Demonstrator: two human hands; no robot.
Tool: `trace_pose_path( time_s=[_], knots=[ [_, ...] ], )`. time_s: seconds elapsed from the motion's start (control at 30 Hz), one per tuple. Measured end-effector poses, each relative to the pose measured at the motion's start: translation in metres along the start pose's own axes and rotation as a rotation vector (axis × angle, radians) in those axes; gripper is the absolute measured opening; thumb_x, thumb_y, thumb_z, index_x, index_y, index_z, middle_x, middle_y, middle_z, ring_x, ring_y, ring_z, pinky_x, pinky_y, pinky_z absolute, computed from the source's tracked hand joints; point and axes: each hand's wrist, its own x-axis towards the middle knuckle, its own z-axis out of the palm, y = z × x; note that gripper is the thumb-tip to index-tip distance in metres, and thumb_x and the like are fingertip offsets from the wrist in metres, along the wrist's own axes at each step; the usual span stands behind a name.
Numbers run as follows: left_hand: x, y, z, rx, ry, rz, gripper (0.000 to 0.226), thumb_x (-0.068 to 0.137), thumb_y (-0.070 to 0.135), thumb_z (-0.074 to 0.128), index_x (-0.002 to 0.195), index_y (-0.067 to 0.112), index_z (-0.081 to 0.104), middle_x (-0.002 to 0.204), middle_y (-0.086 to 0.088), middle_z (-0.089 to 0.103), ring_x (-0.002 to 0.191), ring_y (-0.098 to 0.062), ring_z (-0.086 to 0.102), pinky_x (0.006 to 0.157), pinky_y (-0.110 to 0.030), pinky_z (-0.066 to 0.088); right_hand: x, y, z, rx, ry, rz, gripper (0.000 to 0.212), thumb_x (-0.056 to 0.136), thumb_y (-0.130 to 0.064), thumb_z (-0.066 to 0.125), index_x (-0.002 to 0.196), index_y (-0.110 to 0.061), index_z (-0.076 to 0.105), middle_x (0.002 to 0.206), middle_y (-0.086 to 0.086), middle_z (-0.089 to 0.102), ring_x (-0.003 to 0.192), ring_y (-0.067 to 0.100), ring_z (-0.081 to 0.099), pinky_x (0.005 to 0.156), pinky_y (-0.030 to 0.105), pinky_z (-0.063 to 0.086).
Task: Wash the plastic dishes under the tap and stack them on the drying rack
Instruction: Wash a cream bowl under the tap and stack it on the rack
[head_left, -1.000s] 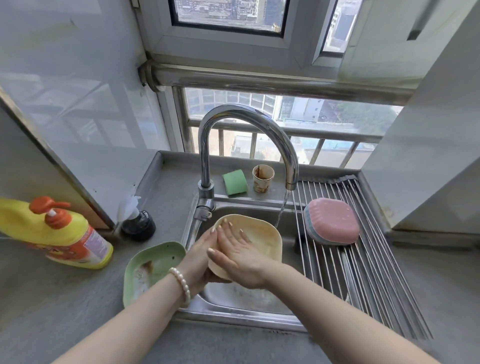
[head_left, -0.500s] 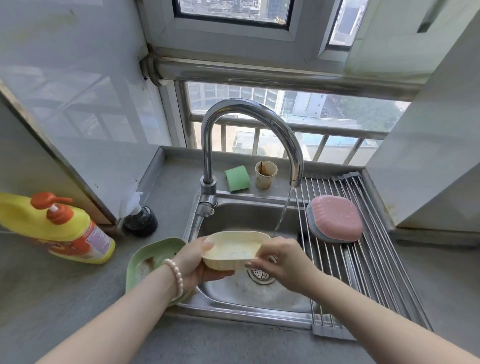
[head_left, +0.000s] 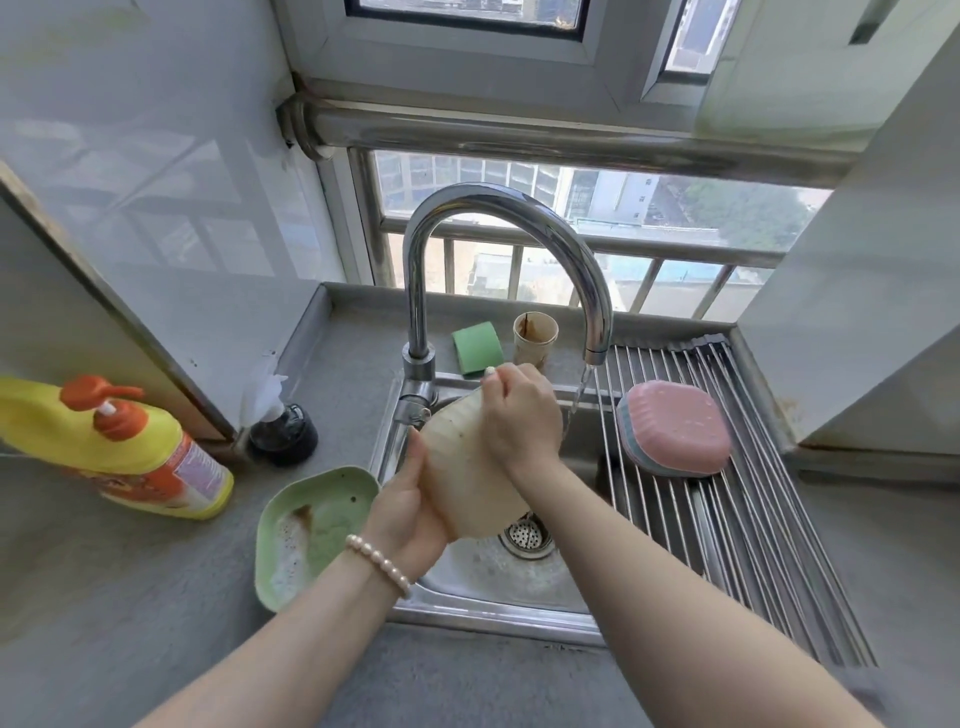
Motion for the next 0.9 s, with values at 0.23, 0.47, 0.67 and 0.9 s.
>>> trace_pose_path(
  time_s=[0.23,0.47,0.67,0.9],
  knots=[
    [0.002,0.015,0.003,-0.153,0.16,-0.025,0.042,0.1,0.038,0.033,0.13,0.015,0.052,0.065,-0.002,0.069,0.09,-0.019,0.059,0.106,-0.039,0.035,-0.061,0.011,0.032,-0.354,-0.213,-0.775,0.052,0.101,-0.04,0.023,0.141,-0.015,0.044,0.151,0.008,0.035,0.143,0.028,0.024,0.115,0.048,0.012],
    [0.004,0.011,-0.001,-0.162,0.293,0.027,0.056,0.102,0.043,0.027,0.097,0.0,0.063,0.086,-0.017,0.072,0.088,-0.028,0.062,0.089,-0.043,0.042,-0.027,0.049,0.006,-0.423,-0.332,-0.332,0.087,0.083,-0.07,-0.005,0.153,-0.019,0.01,0.16,0.008,0.004,0.148,0.023,-0.001,0.119,0.038,-0.004],
    [0.008,0.016,0.004,-0.242,0.286,0.026,0.048,0.102,0.041,0.029,0.115,0.004,0.058,0.116,-0.009,0.06,0.113,-0.022,0.053,0.094,-0.032,0.04,-0.074,0.018,0.023,-0.386,-0.351,-0.815,0.055,0.098,-0.04,0.025,0.146,-0.014,0.035,0.155,0.008,0.029,0.145,0.027,0.019,0.119,0.046,0.01],
    [0.007,0.012,0.006,-0.146,0.351,0.071,0.055,0.101,0.04,0.035,0.125,-0.004,0.056,0.12,-0.02,0.062,0.111,-0.032,0.059,0.089,-0.043,0.049,-0.055,0.043,0.003,-0.364,-0.251,-0.379,0.079,0.095,-0.06,0.002,0.149,-0.006,0.024,0.156,0.017,0.018,0.145,0.032,0.014,0.118,0.042,0.008]
  ],
)
